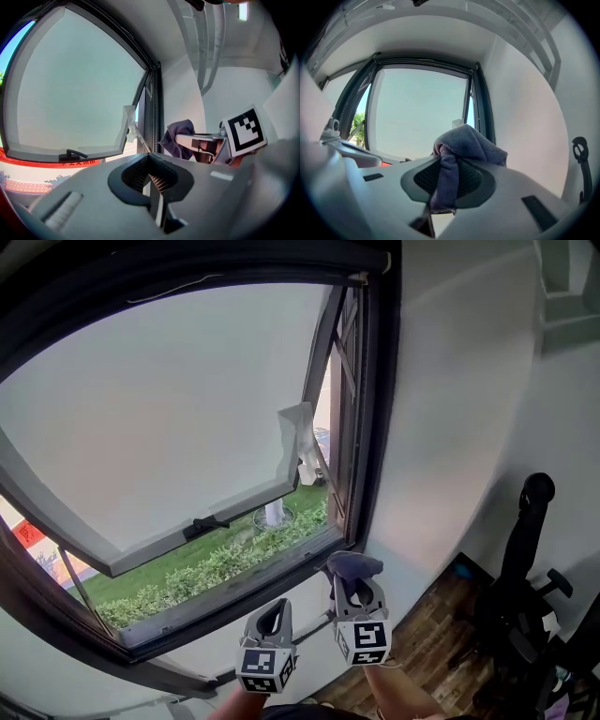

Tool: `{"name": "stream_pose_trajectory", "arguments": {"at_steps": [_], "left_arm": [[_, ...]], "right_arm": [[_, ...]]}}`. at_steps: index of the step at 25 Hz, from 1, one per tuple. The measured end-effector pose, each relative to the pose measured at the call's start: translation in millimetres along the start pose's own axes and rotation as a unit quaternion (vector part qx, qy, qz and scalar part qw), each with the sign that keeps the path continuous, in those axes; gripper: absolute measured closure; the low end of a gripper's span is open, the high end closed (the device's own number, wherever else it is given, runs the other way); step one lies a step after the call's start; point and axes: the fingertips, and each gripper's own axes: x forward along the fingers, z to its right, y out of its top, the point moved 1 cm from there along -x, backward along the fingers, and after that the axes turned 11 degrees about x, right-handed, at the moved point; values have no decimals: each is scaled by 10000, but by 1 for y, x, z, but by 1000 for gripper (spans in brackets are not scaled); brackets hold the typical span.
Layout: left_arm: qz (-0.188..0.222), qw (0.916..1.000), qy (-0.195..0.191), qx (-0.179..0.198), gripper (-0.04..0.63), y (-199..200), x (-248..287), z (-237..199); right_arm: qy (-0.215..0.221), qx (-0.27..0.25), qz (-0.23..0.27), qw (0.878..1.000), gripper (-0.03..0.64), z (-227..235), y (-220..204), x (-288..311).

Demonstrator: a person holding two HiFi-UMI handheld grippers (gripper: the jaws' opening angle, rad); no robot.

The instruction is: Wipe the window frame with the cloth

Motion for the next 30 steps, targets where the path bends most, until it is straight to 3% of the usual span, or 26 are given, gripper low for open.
{"name": "stream_pose_trajectory", "arguments": {"at_steps": [8, 15, 30], "left_arm": [[84, 9998, 83, -152, 586, -3, -5, -23], [158, 9996, 155, -158, 586, -2, -3, -32], [173, 9993, 83, -314, 586, 6, 8, -36]], "right_arm": [[-211, -362, 476, 9980, 540, 5, 44, 44], [-367, -881, 1048, 9899, 540, 15, 111, 76], [-834, -1045, 1463, 9802, 540, 47, 191, 129]]}}
